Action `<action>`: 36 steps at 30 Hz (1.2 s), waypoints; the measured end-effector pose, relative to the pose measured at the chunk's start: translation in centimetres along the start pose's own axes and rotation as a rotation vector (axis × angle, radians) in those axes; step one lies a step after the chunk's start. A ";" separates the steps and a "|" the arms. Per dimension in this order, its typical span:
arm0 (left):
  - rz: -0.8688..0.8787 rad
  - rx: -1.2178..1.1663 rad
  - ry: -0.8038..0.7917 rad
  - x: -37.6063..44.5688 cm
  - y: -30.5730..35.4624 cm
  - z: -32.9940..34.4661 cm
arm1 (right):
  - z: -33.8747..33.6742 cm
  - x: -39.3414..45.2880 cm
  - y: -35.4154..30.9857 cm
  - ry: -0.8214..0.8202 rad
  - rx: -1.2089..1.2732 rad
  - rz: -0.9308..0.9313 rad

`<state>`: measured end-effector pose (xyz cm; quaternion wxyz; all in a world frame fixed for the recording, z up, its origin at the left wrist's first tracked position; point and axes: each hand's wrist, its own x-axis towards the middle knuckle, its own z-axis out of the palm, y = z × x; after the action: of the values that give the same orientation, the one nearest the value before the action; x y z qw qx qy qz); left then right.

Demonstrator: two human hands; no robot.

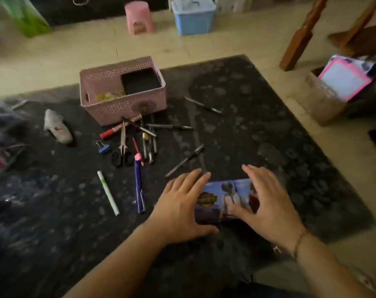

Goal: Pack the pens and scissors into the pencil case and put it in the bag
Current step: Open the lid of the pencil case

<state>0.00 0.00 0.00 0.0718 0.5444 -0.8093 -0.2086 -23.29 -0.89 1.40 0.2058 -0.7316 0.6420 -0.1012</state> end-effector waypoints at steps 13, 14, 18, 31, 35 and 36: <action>-0.094 -0.045 0.087 -1.9 1.6 3.4 | 2.9 -4.4 4.5 0.208 0.152 0.134; -0.095 -0.016 0.075 -1.7 1.4 3.0 | 3.0 -4.1 4.6 0.206 0.154 0.152; -0.096 0.021 -0.029 -0.3 0.9 -0.2 | 3.1 -3.7 4.9 0.219 0.133 0.208; -0.183 -0.318 0.271 3.5 -2.6 2.1 | 0.8 -2.8 0.7 -0.044 -0.306 -0.119; -0.117 -0.303 0.220 0.0 -2.2 3.2 | 0.8 -0.1 -1.2 -0.231 -0.336 -0.352; -0.091 -0.278 0.208 -0.9 -2.0 3.4 | 0.8 0.3 -1.2 -0.252 -0.330 -0.360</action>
<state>0.89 1.11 -3.81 0.2203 0.5841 -0.7354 -0.2638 -21.83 -0.95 1.15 0.1405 -0.8644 0.4789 0.0616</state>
